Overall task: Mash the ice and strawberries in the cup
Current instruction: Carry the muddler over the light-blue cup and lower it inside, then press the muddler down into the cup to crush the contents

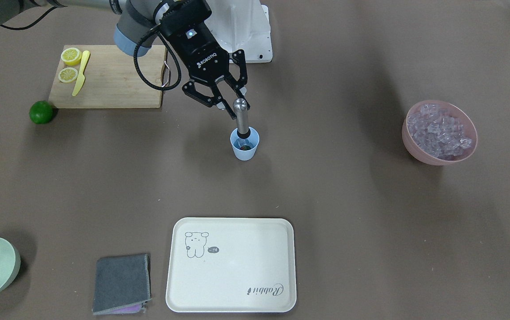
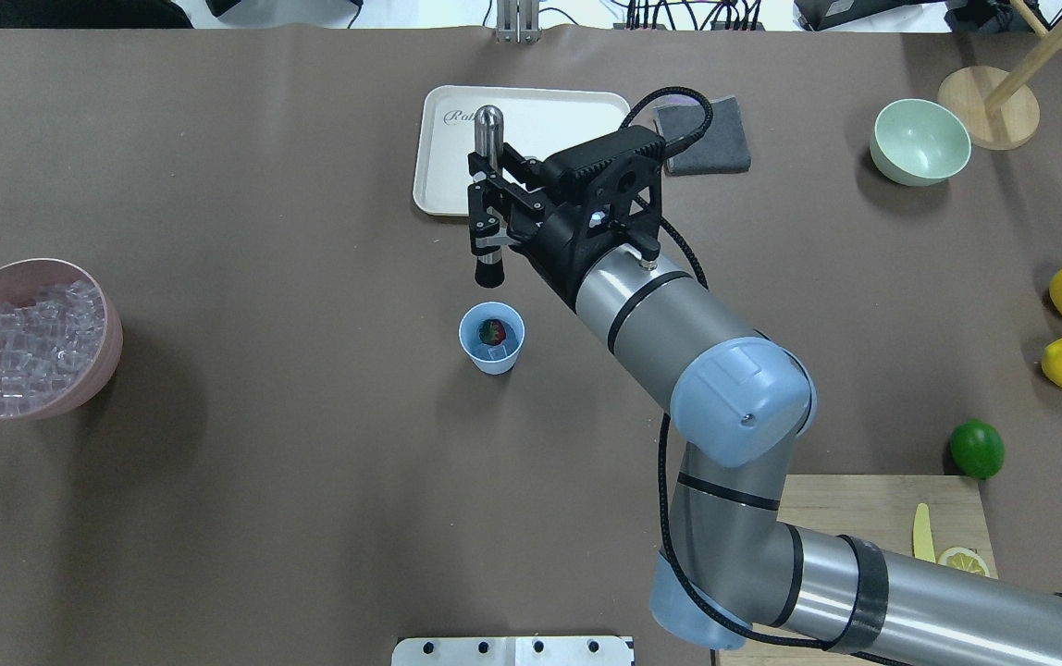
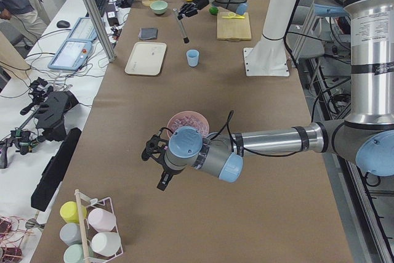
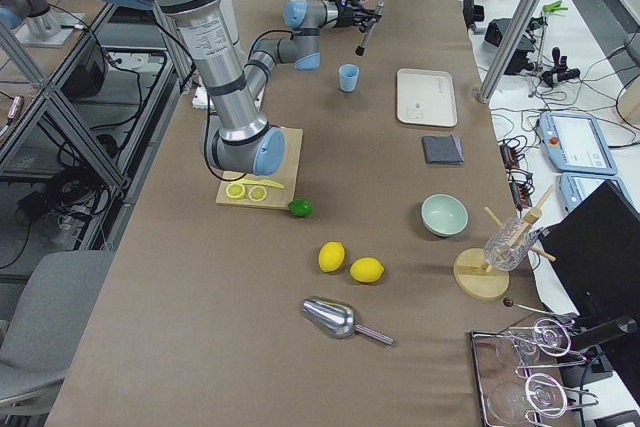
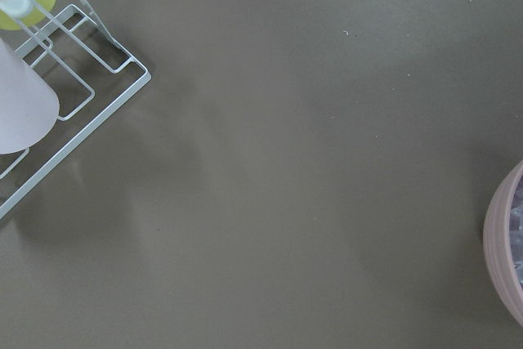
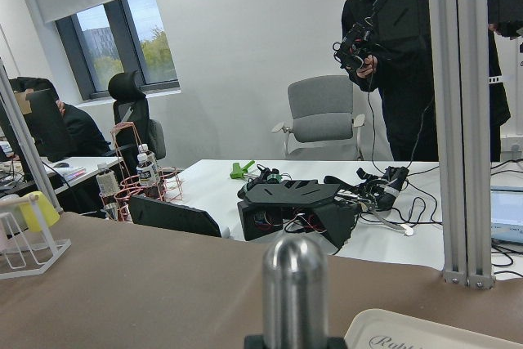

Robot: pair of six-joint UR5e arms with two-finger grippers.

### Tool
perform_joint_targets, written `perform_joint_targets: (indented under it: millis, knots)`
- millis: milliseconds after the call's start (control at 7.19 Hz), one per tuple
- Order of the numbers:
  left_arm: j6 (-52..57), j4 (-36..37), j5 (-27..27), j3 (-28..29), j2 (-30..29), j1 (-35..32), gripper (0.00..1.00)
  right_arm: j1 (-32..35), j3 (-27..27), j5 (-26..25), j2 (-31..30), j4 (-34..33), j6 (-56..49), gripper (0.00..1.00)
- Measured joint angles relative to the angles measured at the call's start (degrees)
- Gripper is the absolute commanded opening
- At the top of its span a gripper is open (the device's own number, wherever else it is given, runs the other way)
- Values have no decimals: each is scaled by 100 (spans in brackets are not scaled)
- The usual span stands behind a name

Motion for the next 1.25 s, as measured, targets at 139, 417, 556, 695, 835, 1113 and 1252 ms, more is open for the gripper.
perform_joint_targets:
  millis: [139,417,556,695,835,1113,1252]
  knots:
    - [5,-14,-27,27,12,0,97,-74,-124,-178,85,0,-62,0]
    - [9,-28,-111,57,27,0,97,-188,-234,-388,139,1,-216,0]
    - [7,-29,-124,63,29,-3,97,-281,-304,-497,136,3,-246,0]
    - [5,-29,-127,68,32,-6,97,-381,-377,-593,128,7,-256,0]
    - [5,-29,-127,78,34,-7,97,-453,-428,-629,118,8,-268,0]
    - [10,-30,-123,120,35,-8,97,-560,-488,-651,97,9,-277,0]
    - [12,-32,-125,133,35,-9,97,-604,-523,-664,89,10,-279,0]
